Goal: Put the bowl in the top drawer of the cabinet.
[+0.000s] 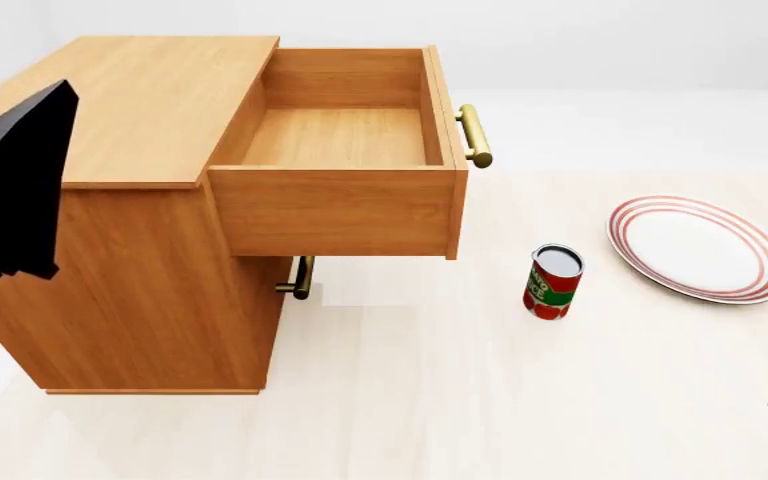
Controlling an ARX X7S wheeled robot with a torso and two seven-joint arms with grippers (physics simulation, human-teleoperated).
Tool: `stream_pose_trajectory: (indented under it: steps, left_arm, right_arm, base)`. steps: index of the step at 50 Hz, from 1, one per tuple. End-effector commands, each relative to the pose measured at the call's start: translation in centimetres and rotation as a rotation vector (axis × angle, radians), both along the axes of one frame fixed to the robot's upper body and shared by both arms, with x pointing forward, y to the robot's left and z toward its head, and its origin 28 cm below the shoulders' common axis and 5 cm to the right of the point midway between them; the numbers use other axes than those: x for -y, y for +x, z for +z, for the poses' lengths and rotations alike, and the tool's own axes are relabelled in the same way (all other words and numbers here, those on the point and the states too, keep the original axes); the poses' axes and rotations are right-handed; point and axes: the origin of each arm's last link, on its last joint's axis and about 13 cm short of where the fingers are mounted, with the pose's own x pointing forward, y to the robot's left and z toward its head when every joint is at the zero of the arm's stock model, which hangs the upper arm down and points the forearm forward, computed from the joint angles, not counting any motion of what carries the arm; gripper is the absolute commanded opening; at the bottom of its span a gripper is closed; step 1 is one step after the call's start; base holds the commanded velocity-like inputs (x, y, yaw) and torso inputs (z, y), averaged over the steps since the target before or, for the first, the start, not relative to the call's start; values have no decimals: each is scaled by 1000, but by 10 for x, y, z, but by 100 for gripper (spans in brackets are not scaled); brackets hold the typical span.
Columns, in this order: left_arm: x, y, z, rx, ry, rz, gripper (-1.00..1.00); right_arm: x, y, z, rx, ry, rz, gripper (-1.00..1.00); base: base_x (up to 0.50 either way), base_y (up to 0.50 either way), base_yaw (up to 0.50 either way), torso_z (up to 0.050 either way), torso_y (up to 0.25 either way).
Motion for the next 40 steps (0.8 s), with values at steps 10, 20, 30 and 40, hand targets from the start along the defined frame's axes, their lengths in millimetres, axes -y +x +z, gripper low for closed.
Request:
stream_pose_trajectory:
  steps: [10, 20, 30, 40]
  left_arm:
    - [2, -3, 4, 14, 2, -11, 100]
    - [2, -11, 1, 28, -9, -21, 100]
    - [5, -25, 3, 55, -3, -40, 100]
    - [7, -41, 6, 89, -1, -45, 100]
  right_arm:
    - [3, -28, 79, 21, 6, 40, -100]
    - [-16, -16, 147, 65, -37, 141, -100]
    - [-44, 23, 217, 94, -78, 437, -100]
    - [-79, 67, 286, 117, -133, 720, -100]
  base:
    - [0, 0, 0, 0, 0]
    - [0, 0, 0, 0, 0]
    - [0, 0, 0, 0, 0]
    - [0, 0, 0, 0, 1]
